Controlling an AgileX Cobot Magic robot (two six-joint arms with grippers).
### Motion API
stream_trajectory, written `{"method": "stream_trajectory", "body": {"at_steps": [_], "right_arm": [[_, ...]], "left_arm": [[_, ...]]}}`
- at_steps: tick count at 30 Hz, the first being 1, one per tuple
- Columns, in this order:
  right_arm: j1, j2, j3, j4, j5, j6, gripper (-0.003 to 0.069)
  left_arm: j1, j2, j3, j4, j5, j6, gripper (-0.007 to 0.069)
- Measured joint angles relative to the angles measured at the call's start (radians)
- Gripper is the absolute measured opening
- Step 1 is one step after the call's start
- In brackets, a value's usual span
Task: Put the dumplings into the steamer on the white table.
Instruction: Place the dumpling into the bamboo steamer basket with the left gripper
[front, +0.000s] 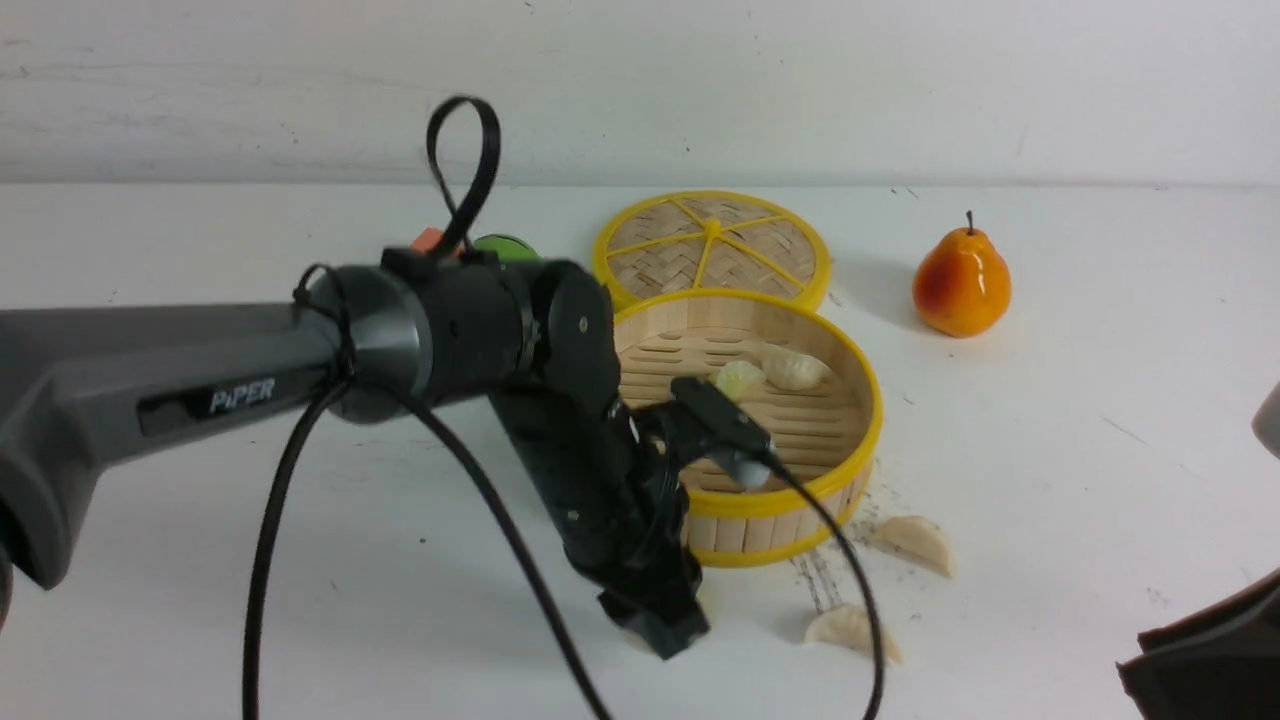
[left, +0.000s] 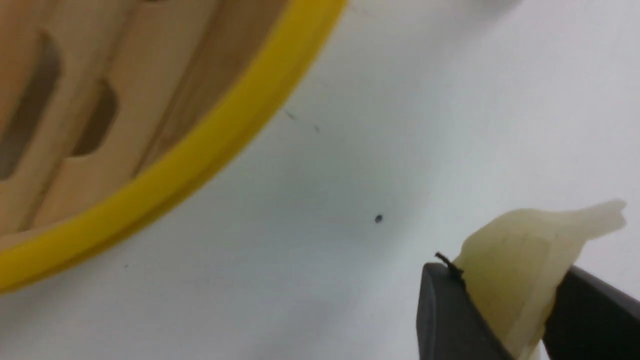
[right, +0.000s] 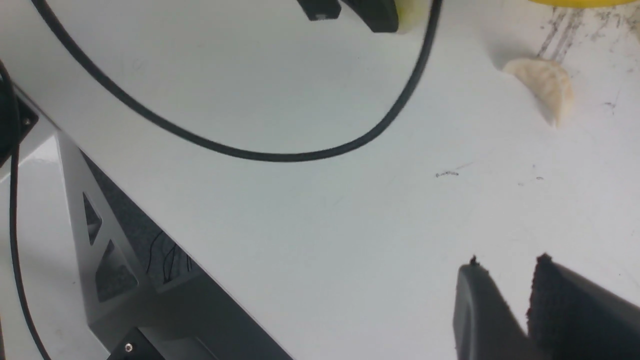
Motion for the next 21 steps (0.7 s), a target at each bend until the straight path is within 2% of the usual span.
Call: {"method": "stream_trajectory", "body": {"at_steps": [2, 3, 5, 7, 14, 17, 21], "right_arm": [[0.0, 0.0, 0.0, 0.0, -0.003, 0.0, 0.0161], [0.0, 0.0, 0.0, 0.0, -0.004, 0.0, 0.0165], [0.0, 0.0, 0.0, 0.0, -0.004, 0.0, 0.0167], [0.0, 0.0, 0.0, 0.0, -0.004, 0.0, 0.0167], [0.0, 0.0, 0.0, 0.0, -0.023, 0.0, 0.0167], [0.0, 0.0, 0.0, 0.0, -0.03, 0.0, 0.017], [0.0, 0.0, 0.0, 0.0, -0.037, -0.012, 0.0174]], "left_arm": [[0.0, -0.004, -0.056, 0.001, 0.03, -0.056, 0.0237], [0.0, -0.01, -0.134, 0.006, 0.068, -0.151, 0.0237], [0.0, -0.014, -0.227, 0.026, 0.088, -0.234, 0.0237], [0.0, -0.014, -0.29, 0.052, 0.091, -0.304, 0.0237], [0.044, 0.038, -0.471, 0.184, 0.033, -0.692, 0.0237], [0.09, 0.099, -0.508, 0.19, 0.019, -0.762, 0.0237], [0.132, 0.179, -0.522, 0.189, 0.009, -0.792, 0.0237]]}}
